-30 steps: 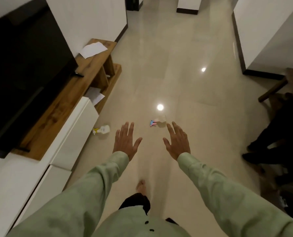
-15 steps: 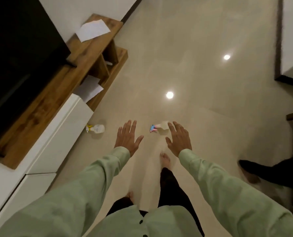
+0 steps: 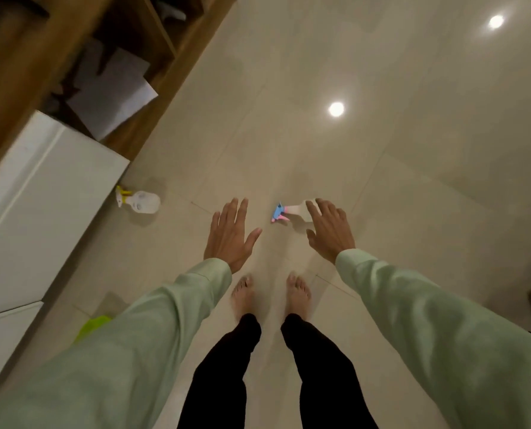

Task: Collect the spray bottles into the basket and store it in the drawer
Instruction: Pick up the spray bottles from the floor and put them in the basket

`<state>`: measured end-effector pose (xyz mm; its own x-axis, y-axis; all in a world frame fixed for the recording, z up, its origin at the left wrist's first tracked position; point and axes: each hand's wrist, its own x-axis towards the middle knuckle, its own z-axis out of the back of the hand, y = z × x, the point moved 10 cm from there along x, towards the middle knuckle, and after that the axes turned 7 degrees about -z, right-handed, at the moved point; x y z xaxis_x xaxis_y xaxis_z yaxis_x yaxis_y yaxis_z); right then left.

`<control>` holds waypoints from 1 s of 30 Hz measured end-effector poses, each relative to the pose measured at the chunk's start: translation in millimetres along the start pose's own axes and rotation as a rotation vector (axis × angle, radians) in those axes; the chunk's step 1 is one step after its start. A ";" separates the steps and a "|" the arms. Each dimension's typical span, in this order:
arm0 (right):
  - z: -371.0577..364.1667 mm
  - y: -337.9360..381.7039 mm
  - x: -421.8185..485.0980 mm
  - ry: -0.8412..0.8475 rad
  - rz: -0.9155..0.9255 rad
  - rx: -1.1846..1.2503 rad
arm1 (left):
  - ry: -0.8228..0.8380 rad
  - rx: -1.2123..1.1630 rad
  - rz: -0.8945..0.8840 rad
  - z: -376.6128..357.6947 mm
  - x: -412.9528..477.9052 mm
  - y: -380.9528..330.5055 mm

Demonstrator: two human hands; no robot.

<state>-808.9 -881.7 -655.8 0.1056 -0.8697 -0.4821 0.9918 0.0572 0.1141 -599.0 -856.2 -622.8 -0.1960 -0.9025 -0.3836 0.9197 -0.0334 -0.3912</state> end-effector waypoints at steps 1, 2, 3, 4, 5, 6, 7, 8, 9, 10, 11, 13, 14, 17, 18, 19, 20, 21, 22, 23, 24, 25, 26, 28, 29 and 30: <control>-21.4 -3.2 23.2 0.001 0.009 -0.007 | -0.003 -0.001 -0.006 -19.2 19.4 11.1; -43.9 -6.3 45.7 0.010 0.018 -0.022 | 0.002 0.008 -0.012 -39.4 38.3 22.8; -63.7 -8.8 63.5 0.020 0.029 -0.042 | 0.007 0.018 -0.013 -56.3 53.0 32.7; -90.0 -11.6 83.9 0.035 0.041 -0.066 | 0.013 0.027 -0.016 -78.1 70.0 44.5; -116.0 -14.4 103.6 0.044 0.054 -0.091 | 0.018 0.032 -0.018 -100.0 86.5 55.8; -140.9 -15.8 122.2 0.054 0.074 -0.116 | 0.018 0.030 -0.019 -121.0 101.8 66.6; -164.9 -16.9 139.6 0.065 0.092 -0.145 | 0.019 0.029 -0.023 -141.5 116.4 76.8; -184.3 -18.4 153.3 0.073 0.106 -0.170 | 0.018 0.029 -0.029 -157.1 128.4 84.4; -205.7 -20.4 168.1 0.084 0.120 -0.200 | 0.018 0.027 -0.033 -174.8 141.2 92.7; -224.8 -22.3 182.1 0.094 0.134 -0.234 | 0.019 0.026 -0.035 -191.1 153.3 101.2; -241.2 -23.9 194.3 0.102 0.148 -0.272 | 0.020 0.025 -0.037 -204.9 163.6 109.0; -264.2 -28.0 213.2 0.125 0.162 -0.348 | 0.020 0.030 -0.043 -223.3 180.0 121.2; -273.7 -29.1 222.1 0.133 0.168 -0.375 | 0.013 0.032 -0.045 -230.0 186.8 126.9; -289.1 -30.5 237.9 0.172 0.162 -0.398 | 0.000 0.034 -0.055 -240.1 196.3 137.3; -290.9 -30.0 238.5 0.180 0.157 -0.389 | -0.003 0.032 -0.055 -240.5 195.2 138.2; -290.8 -27.6 237.3 0.183 0.154 -0.367 | -0.006 0.025 -0.048 -239.5 192.1 139.3; -288.5 -24.4 234.0 0.179 0.152 -0.341 | -0.008 0.015 -0.042 -237.2 187.5 139.6; -284.0 -20.1 229.0 0.163 0.154 -0.313 | -0.011 0.004 -0.035 -233.2 181.3 139.2; -277.3 -14.0 222.6 0.138 0.164 -0.288 | -0.013 -0.005 -0.028 -228.1 173.5 138.3; -269.6 -7.9 215.8 0.115 0.170 -0.258 | -0.017 -0.013 -0.020 -222.4 165.8 137.0; -258.8 -0.1 207.5 0.095 0.173 -0.221 | -0.027 -0.025 -0.009 -213.6 155.6 136.3; -246.7 8.3 198.1 0.078 0.172 -0.179 | -0.038 -0.039 0.003 -202.9 144.6 135.4; -232.8 17.6 187.6 0.064 0.168 -0.130 | -0.051 -0.053 0.020 -190.3 132.0 134.6; -202.4 35.3 166.0 0.037 0.144 0.006 | -0.086 -0.080 0.054 -163.2 105.3 132.5; -184.6 46.6 153.2 0.028 0.131 0.084 | -0.110 -0.094 0.077 -146.0 87.6 132.6; -166.6 59.2 139.2 0.019 0.125 0.157 | -0.134 -0.111 0.101 -128.4 68.5 132.9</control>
<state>-723.5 -917.7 -860.9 0.2303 -0.8509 -0.4721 0.9478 0.0861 0.3072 -533.8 -867.3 -808.5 -0.0509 -0.9480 -0.3141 0.8877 0.1011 -0.4491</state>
